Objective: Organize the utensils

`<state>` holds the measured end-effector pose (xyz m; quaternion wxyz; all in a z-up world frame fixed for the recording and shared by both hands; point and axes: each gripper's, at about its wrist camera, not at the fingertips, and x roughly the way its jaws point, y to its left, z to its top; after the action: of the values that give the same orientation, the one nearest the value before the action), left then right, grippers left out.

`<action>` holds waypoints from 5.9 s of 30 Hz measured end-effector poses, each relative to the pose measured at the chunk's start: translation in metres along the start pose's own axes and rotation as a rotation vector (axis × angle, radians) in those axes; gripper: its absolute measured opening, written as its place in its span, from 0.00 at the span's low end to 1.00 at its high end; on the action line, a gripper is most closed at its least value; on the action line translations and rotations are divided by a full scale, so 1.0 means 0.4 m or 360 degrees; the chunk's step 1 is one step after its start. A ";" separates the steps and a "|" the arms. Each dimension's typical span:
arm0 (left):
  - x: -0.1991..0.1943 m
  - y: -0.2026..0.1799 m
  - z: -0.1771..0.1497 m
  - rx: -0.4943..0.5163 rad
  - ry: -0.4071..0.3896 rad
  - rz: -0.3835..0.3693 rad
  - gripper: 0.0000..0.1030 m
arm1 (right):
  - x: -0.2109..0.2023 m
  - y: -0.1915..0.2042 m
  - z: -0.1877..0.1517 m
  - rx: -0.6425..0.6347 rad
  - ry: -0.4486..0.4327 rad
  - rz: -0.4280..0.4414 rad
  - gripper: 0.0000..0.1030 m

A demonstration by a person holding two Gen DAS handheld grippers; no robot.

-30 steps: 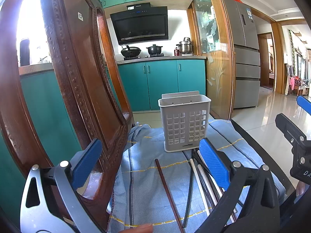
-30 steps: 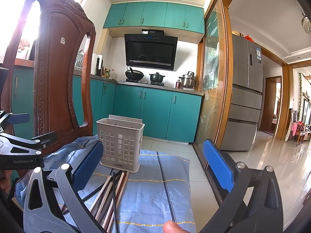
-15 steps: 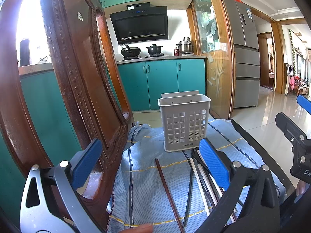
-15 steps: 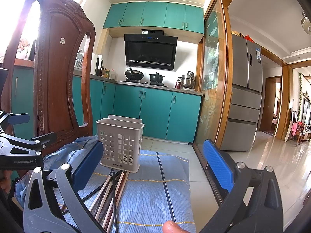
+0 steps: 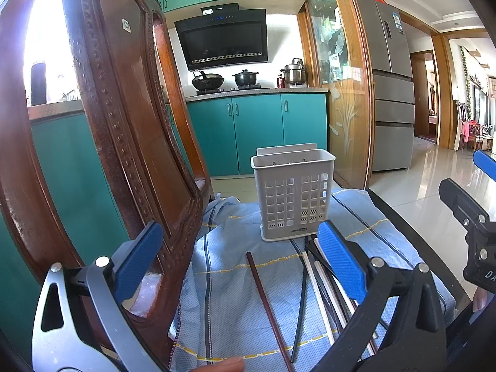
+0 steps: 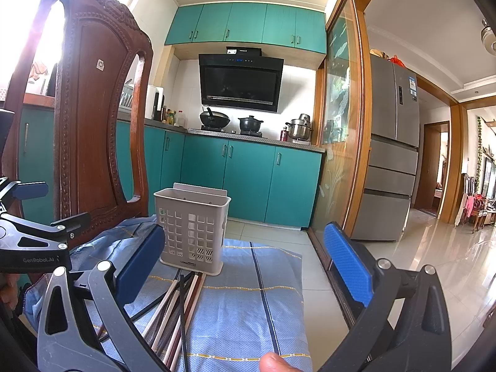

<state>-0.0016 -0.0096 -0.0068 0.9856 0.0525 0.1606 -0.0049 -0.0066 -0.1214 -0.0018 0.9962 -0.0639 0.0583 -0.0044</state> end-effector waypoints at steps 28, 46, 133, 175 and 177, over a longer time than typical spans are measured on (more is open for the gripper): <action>0.011 -0.009 -0.010 0.0016 0.0027 -0.0002 0.97 | 0.004 -0.001 -0.006 0.0002 0.0010 -0.0009 0.98; 0.037 -0.017 -0.021 0.0047 0.0127 0.0015 0.97 | 0.035 -0.012 -0.023 -0.0021 0.0115 -0.0079 0.98; 0.589 -0.041 -0.160 -0.0143 0.1267 -0.0151 0.54 | 0.563 0.035 -0.249 0.0170 0.1516 0.0261 0.16; 0.203 0.182 0.441 -0.0605 -0.0178 -0.0277 0.07 | 0.348 -0.210 0.368 0.0790 -0.0010 0.0416 0.07; 0.224 0.183 0.441 -0.0637 -0.0255 -0.0234 0.07 | 0.381 -0.177 0.345 0.0719 -0.0034 0.0365 0.07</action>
<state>0.1411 0.0452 0.1387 0.9830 -0.1566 0.0829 -0.0491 0.1607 -0.1767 0.1256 0.9798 0.1674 0.0521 0.0964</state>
